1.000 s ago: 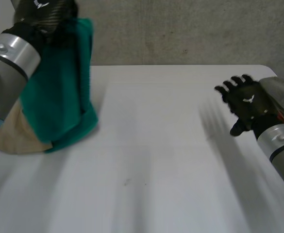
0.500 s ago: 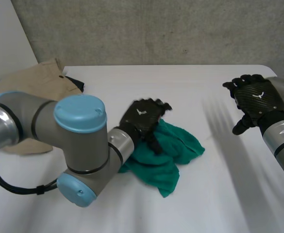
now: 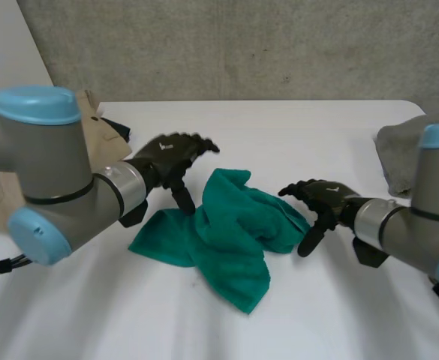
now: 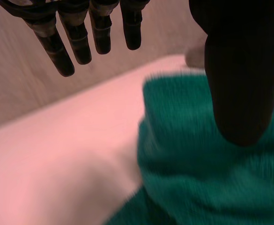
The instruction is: Fold the laundry.
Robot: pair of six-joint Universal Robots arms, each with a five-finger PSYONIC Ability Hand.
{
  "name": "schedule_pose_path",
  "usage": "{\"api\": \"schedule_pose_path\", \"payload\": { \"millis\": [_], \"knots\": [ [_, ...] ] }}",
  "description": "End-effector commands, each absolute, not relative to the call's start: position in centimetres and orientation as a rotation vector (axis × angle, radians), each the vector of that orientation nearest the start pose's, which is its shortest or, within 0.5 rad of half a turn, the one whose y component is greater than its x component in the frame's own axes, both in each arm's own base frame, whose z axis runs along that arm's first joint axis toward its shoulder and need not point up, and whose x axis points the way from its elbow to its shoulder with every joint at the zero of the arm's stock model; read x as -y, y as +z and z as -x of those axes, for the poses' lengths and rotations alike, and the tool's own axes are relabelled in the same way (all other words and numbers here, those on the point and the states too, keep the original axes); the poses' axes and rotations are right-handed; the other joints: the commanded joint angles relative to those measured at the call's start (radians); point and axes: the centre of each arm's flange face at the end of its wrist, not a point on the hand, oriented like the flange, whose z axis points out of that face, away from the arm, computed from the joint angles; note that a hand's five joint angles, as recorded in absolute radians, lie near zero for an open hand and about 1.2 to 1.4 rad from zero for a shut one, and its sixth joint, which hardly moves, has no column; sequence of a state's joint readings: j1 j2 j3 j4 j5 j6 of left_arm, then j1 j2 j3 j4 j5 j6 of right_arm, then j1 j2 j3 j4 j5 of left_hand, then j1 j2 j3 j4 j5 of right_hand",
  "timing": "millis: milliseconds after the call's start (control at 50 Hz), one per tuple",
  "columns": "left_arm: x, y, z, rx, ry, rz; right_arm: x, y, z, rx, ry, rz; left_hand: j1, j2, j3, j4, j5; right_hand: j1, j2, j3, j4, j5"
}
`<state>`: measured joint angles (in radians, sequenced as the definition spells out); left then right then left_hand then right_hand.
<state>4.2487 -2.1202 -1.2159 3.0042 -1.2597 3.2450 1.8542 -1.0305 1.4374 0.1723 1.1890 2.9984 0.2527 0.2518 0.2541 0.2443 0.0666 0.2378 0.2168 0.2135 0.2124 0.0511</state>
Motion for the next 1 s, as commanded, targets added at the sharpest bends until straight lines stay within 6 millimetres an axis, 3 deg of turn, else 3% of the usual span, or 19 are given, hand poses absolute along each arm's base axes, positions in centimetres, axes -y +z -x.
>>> {"api": "schedule_pose_path", "payload": {
  "millis": [20,60,80,140,180,240,300,320,360,380,400,480,540,680,780,820,900,940,1000],
  "knots": [
    [28.9,16.6,32.9,-2.932,-1.756,-1.318,28.0,14.1,-28.4,-2.275,-1.304,0.809,-0.013,-0.012,-0.014,-0.004,-0.001,0.296,0.317,0.32,0.321,0.308],
    [28.8,16.2,33.4,-2.93,-1.756,-1.359,28.3,13.9,-28.8,-2.271,-1.33,0.817,0.008,0.009,0.006,0.016,0.019,0.509,0.53,0.534,0.535,0.522],
    [28.9,16.2,33.6,-2.922,-1.764,-1.38,28.6,14.0,-29.1,-2.261,-1.366,0.827,0.054,0.055,0.053,0.063,0.066,0.804,0.825,0.829,0.83,0.816],
    [29.6,16.0,34.4,-2.846,-1.823,-1.425,29.5,14.7,-29.4,-2.246,-1.446,0.825,0.704,0.705,0.703,0.712,0.716,1.158,1.179,1.182,1.183,1.17],
    [31.2,17.2,35.2,-2.686,-1.983,-1.426,31.0,16.1,-29.7,-2.215,-1.576,0.816,1.142,1.143,1.14,1.15,1.153,1.158,1.18,1.183,1.184,1.171],
    [32.9,19.6,36.0,-2.454,-2.193,-1.368,33.0,19.1,-30.0,-2.133,-1.836,0.858,1.144,1.144,1.142,1.152,1.155,1.158,1.18,1.183,1.184,1.171],
    [35.0,24.6,37.2,-2.029,-2.529,-1.222,34.5,22.3,-30.1,-2.027,-2.083,0.9,1.144,1.144,1.142,1.152,1.155,1.158,1.18,1.183,1.184,1.171],
    [35.6,28.0,37.4,-1.773,-2.707,-1.113,35.4,25.3,-30.3,-1.911,-2.293,0.911,1.144,1.144,1.142,1.152,1.155,1.158,1.18,1.183,1.184,1.171],
    [35.8,31.9,37.2,-1.512,-2.867,-0.985,35.8,27.9,-30.3,-1.792,-2.467,0.906,1.144,1.144,1.142,1.152,1.155,1.158,1.18,1.183,1.184,1.171],
    [35.8,33.8,37.0,-1.385,-2.936,-0.914,36.0,30.9,-30.4,-1.635,-2.648,0.865,1.144,1.144,1.142,1.152,1.155,1.158,1.18,1.183,1.184,1.171],
    [35.6,37.3,36.1,-1.163,-3.042,-0.77,36.0,32.1,-30.3,-1.56,-2.725,0.84,1.144,1.144,1.142,1.152,1.155,1.158,1.18,1.183,1.184,1.171],
    [34.4,40.9,35.1,-0.922,-3.139,-0.63,35.5,36.8,-30.2,-1.214,-2.972,0.679,1.144,1.144,1.142,1.152,1.155,1.158,1.18,1.183,1.184,1.171],
    [34.2,40.0,35.0,-0.984,-3.116,-0.656,35.1,37.5,-30.2,-1.133,-3.005,0.643,1.144,1.144,1.142,1.152,1.155,1.158,1.18,1.183,1.184,1.171],
    [33.7,32.1,35.0,-1.423,-2.894,-0.849,34.9,34.0,-30.5,-1.317,-2.856,0.808,1.144,1.144,1.142,1.152,1.155,1.158,1.18,1.183,1.184,1.171],
    [32.3,25.4,34.2,-1.772,-2.64,-0.988,34.6,26.3,-30.3,-1.709,-2.538,1.013,1.144,1.144,1.142,1.152,1.155,1.158,1.18,1.183,1.184,1.171],
    [30.8,20.8,33.2,-1.981,-2.416,-1.089,34.1,22.6,-29.9,-1.87,-2.372,1.096,1.144,1.144,1.142,1.152,1.155,1.158,1.18,1.183,1.184,1.171],
    [28.5,15.6,31.6,-2.173,-2.108,-1.22,32.6,17.9,-29.3,-2.044,-2.14,1.203,1.144,1.144,1.142,1.152,1.155,1.158,1.18,1.183,1.184,1.171],
    [27.5,14.1,30.9,-2.227,-1.984,-1.251,31.8,15.4,-29.0,-2.122,-2.019,1.247,1.144,1.144,1.142,1.152,1.155,1.158,1.18,1.183,1.184,1.171],
    [26.1,12.8,29.8,-2.279,-1.816,-1.253,31.0,13.9,-28.9,-2.159,-1.951,1.28,1.144,1.144,1.142,1.152,1.155,1.158,1.18,1.183,1.184,1.171]
  ]
}}
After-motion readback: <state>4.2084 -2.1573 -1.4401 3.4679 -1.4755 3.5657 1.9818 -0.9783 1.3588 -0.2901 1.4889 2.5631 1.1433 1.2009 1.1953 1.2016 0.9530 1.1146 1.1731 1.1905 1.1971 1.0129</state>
